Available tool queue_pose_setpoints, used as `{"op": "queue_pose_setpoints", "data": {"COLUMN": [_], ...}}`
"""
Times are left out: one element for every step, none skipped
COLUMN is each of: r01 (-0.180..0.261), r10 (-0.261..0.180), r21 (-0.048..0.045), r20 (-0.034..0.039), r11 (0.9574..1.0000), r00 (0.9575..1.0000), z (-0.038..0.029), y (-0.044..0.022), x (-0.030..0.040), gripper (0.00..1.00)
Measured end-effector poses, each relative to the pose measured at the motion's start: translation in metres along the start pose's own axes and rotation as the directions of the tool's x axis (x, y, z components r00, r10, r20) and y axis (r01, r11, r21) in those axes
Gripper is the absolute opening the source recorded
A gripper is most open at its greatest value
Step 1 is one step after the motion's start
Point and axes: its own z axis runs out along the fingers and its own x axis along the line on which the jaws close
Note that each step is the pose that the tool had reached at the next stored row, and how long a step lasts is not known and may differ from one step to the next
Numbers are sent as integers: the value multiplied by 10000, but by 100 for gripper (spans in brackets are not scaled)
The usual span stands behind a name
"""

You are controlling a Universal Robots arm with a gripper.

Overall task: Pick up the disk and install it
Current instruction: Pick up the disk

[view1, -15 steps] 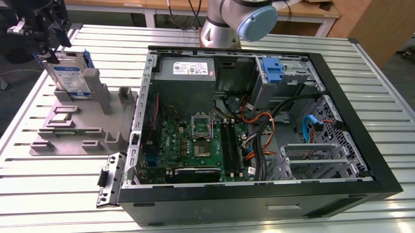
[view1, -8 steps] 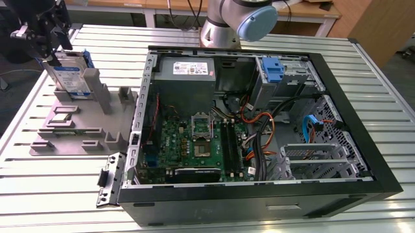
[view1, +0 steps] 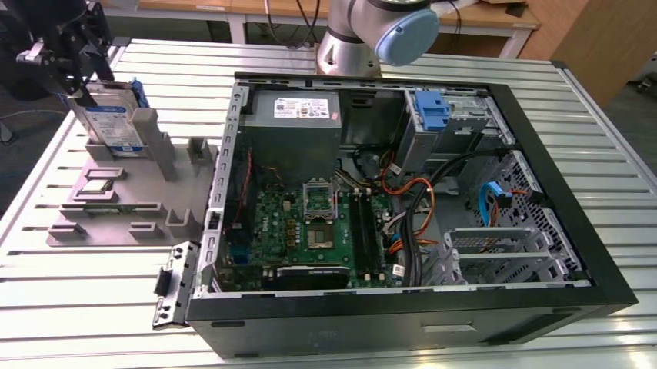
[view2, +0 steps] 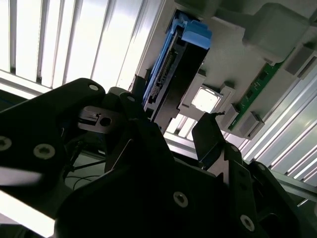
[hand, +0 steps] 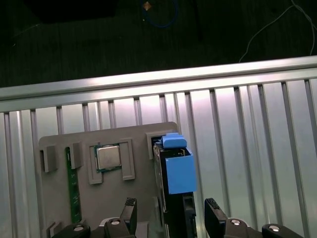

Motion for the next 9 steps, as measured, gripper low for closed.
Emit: {"op": "queue_pose_setpoints", "data": {"r01": [0,2,25,79,171,292,437,580,712], "r10": [0,-2,-25,-79,-171,-292,-437,-580,-712], "r21": [0,-1,1,4,5,4,2,-1,-5], "r20": [0,-1,-1,-3,-6,-12,-18,-24,-30], "r11": [10000,10000,10000,10000,9999,9996,9990,9983,9975], "r00": [10000,10000,10000,10000,9999,9996,9990,9983,9975], "z": [0,1,5,11,17,25,33,41,48], "y": [0,1,1,1,1,0,0,-1,-1], "x": [0,0,0,1,1,1,2,2,2], "gripper": [65,65,65,65,65,65,65,65,65]}}
